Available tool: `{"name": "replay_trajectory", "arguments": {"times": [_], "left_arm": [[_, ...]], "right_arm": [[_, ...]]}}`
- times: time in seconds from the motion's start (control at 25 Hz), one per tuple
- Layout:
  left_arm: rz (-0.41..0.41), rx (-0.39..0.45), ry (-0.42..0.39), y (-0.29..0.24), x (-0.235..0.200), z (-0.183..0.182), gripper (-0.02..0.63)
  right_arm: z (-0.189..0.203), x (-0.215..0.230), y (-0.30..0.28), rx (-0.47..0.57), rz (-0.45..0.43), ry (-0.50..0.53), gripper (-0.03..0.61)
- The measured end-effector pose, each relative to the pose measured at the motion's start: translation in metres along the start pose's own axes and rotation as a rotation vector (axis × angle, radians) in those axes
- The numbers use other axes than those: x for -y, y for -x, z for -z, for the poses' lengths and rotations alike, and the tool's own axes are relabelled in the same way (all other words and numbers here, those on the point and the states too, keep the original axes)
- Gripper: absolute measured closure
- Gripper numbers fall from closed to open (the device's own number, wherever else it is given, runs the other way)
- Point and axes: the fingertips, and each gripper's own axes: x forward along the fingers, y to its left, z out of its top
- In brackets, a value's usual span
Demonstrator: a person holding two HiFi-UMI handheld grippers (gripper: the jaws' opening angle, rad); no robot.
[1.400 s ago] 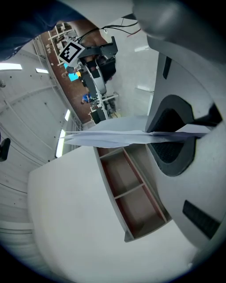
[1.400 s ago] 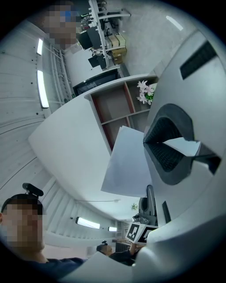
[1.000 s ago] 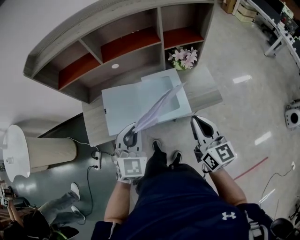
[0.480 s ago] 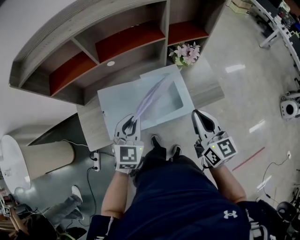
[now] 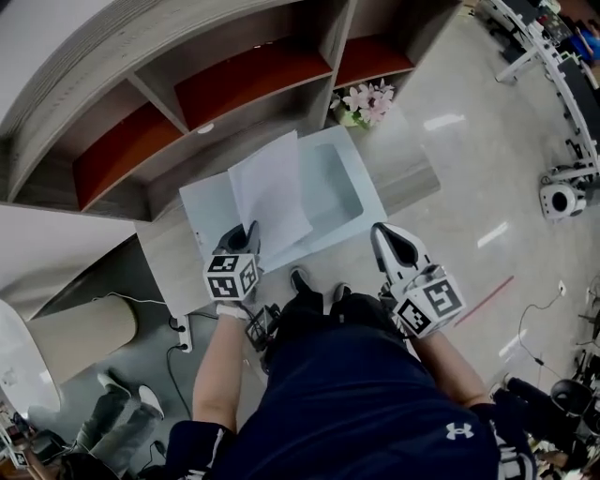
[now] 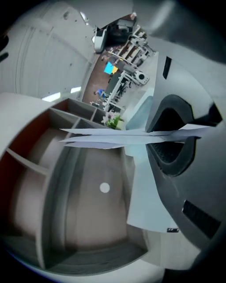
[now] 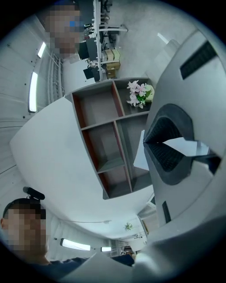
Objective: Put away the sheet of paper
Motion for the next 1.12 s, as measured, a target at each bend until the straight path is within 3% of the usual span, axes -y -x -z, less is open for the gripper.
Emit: {"name": "replay_trajectory", "arguments": {"times": [0.12,0.4,0.72,0.92,1.12], "left_arm": [[0.011,-0.08,0.136,-0.018,-0.022,0.024,0.598],[-0.019,-0.245,0.225,-0.034,-0.051,0.067,0.598],[-0.065,-0.327,0.434,-0.034,-0.056,0.103,0.598],[-0.11,-0.352,0.372,-0.035,-0.059,0.104,0.598],[-0.1,-0.352,0.377,-0.058,-0.053,0.093,0.598]], "right_arm": [[0.008,0.0,-0.005,-0.024,0.009,-0.024,0.574],[0.015,0.006,-0.018,-0.038,-0.001,-0.059,0.574],[0.019,0.023,-0.026,-0.04,-0.031,-0.109,0.574],[0.025,0.038,-0.024,-0.057,-0.033,-0.141,0.574],[0.028,0.052,-0.022,-0.063,-0.031,-0.153,0.574]]}}
